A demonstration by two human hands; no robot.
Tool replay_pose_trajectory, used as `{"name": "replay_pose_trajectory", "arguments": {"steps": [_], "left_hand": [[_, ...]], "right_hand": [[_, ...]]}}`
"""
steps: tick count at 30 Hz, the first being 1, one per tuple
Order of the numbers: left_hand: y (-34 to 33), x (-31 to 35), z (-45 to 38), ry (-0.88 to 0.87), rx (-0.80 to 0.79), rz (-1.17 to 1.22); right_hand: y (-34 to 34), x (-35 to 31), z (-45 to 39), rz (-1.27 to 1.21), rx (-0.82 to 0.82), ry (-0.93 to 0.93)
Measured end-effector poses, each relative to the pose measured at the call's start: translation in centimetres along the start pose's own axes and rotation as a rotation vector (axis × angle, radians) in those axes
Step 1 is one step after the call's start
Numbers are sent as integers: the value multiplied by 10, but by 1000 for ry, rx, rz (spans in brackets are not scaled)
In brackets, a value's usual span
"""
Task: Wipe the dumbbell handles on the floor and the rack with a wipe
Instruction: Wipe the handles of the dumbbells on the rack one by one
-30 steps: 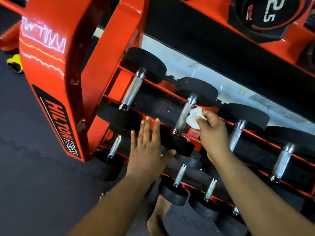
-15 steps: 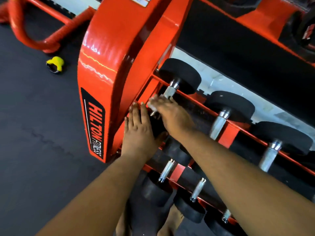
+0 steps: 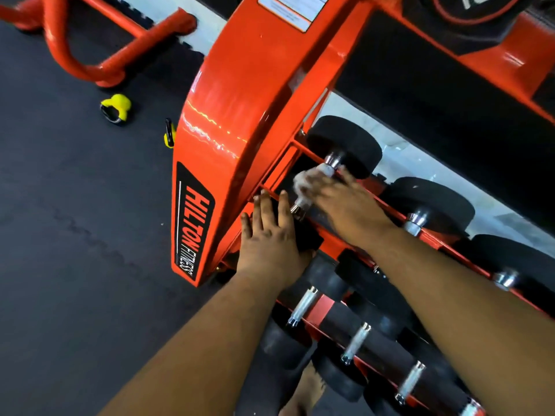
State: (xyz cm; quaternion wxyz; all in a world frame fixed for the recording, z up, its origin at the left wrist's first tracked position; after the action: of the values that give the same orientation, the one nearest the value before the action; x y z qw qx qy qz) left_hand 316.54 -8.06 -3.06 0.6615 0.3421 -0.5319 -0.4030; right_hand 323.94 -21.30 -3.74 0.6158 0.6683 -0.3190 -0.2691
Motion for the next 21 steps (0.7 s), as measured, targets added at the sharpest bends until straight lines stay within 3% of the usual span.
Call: {"name": "replay_pose_trajectory", "arguments": {"steps": [2,5,7,10,15,21], "left_hand": [[0,1,1,2,-5,7],[-2,-2,2,2,7,19],[-3,-2,2,-8,10,19],[-2,0,2,-16,10,25],[-1,-2,3,-24,22,25],[-2,-1,4,-36,29,16]], "right_hand": [[3,7,4,29,44,-182],[-5,-27,13,-140,1,15],[-4,-24,13,-127,18,97],[-6,5,2,-18,108,-158],[-5,-14,12,-494,345,-569],[7,-9,15,-715,513,-996]]}}
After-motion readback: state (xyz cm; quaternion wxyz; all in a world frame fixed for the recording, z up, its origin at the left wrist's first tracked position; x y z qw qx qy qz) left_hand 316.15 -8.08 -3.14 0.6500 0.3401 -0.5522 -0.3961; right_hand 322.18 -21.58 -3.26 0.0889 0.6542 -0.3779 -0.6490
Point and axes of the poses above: each hand's wrist, its own z-axis away from the middle knuckle, its own y-axis out of the back of the hand, x = y × z, the point moved 7 cm from there along -z, towards the middle knuckle, and after that the axes turned 13 degrees about x, right-handed, at the moved point
